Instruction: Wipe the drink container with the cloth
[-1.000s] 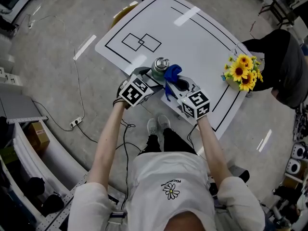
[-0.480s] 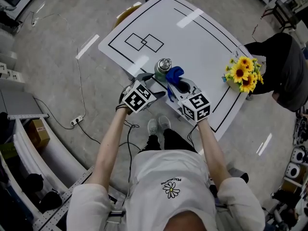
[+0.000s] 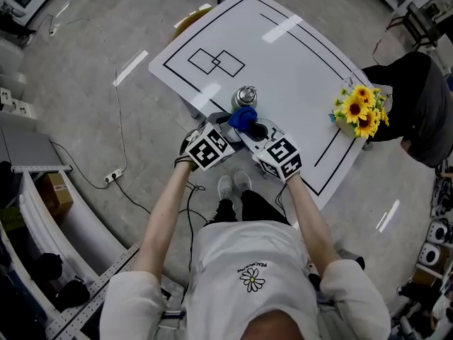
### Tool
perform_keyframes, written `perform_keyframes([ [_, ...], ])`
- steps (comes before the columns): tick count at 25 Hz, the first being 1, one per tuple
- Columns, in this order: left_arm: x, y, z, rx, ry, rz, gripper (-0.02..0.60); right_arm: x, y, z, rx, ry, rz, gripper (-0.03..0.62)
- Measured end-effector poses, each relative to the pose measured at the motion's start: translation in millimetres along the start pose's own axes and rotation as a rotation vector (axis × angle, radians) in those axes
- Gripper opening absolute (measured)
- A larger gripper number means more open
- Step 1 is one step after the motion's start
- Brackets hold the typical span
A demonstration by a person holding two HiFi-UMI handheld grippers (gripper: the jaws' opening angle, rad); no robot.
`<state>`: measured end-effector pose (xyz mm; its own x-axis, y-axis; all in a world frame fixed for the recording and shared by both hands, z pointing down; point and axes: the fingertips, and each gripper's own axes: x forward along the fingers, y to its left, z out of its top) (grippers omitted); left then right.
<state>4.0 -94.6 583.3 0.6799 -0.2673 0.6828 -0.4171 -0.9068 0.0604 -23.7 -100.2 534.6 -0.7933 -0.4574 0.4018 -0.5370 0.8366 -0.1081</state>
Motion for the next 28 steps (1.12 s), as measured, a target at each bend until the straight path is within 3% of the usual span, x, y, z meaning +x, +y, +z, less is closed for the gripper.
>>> perform_keyframes([
  [6, -5.9, -6.3, -4.8, -0.016, -0.027, -0.007, 0.368, -6.1, 4.1, 8.3, 0.033, -0.036, 0.007, 0.043],
  [10, -19.6, 17.3, 3.8, -0.033, -0.074, 0.043, 0.368, -44.0, -14.3, 35.4, 0.07, -0.14, -0.078, 0.043],
  [16, -9.9, 46.4, 8.4, -0.04, -0.056, 0.048, 0.368, -64.6, -65.7, 59.0, 0.106, -0.219, -0.183, 0.043],
  [28, 0.6, 32.0, 0.1, -0.055, -0.035, 0.022, 0.368, -56.9, -56.2, 61.4, 0.146, -0.23, -0.146, 0.043],
])
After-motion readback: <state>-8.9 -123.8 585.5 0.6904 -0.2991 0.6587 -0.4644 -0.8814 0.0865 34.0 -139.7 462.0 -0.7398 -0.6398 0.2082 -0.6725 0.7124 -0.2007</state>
